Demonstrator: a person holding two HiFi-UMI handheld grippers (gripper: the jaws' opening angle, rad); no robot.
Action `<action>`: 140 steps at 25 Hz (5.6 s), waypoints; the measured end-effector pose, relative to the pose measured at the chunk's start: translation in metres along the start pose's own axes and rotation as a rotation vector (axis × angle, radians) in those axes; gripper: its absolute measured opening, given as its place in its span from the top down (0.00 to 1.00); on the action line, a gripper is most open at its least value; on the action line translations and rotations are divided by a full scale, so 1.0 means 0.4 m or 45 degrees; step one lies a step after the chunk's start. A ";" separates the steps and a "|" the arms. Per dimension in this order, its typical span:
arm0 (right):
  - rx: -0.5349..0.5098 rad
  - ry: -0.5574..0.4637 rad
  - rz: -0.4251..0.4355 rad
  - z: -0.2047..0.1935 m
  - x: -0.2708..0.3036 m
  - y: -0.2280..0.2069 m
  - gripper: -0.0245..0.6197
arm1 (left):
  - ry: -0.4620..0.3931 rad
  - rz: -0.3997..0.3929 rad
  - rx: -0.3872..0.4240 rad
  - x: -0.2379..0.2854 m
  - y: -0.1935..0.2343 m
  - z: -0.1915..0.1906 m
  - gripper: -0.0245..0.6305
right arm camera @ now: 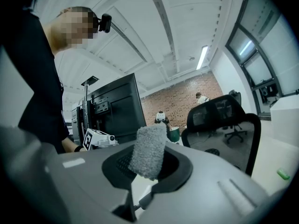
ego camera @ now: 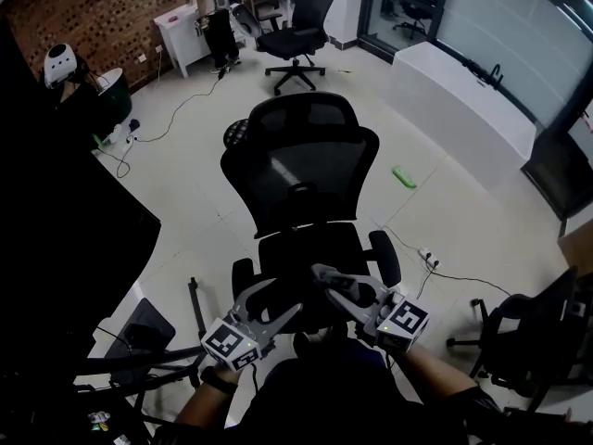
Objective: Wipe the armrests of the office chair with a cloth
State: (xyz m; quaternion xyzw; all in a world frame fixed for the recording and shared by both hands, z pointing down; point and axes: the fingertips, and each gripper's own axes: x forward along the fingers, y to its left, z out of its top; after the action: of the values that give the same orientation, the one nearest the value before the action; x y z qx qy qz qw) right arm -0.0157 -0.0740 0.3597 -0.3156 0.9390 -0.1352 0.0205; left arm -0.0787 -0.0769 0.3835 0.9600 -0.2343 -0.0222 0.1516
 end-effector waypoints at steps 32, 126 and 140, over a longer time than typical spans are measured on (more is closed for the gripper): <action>-0.027 0.629 -0.299 -0.458 -0.124 -0.826 0.90 | 0.443 -0.085 -0.167 0.550 0.201 -0.395 0.45; -0.374 1.117 0.445 -0.904 0.671 -0.279 0.90 | 0.322 0.608 -0.496 -0.194 0.530 -0.633 0.45; -0.464 1.224 0.421 -1.024 0.854 -0.224 0.90 | 0.241 0.743 -0.571 -0.376 0.552 -0.700 0.45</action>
State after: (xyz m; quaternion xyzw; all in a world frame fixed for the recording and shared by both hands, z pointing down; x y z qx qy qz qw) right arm -0.2870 -0.2481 0.7938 -0.0645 0.8879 -0.0942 -0.4456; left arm -0.2784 -0.1159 0.7126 0.7937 -0.4721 0.0598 0.3789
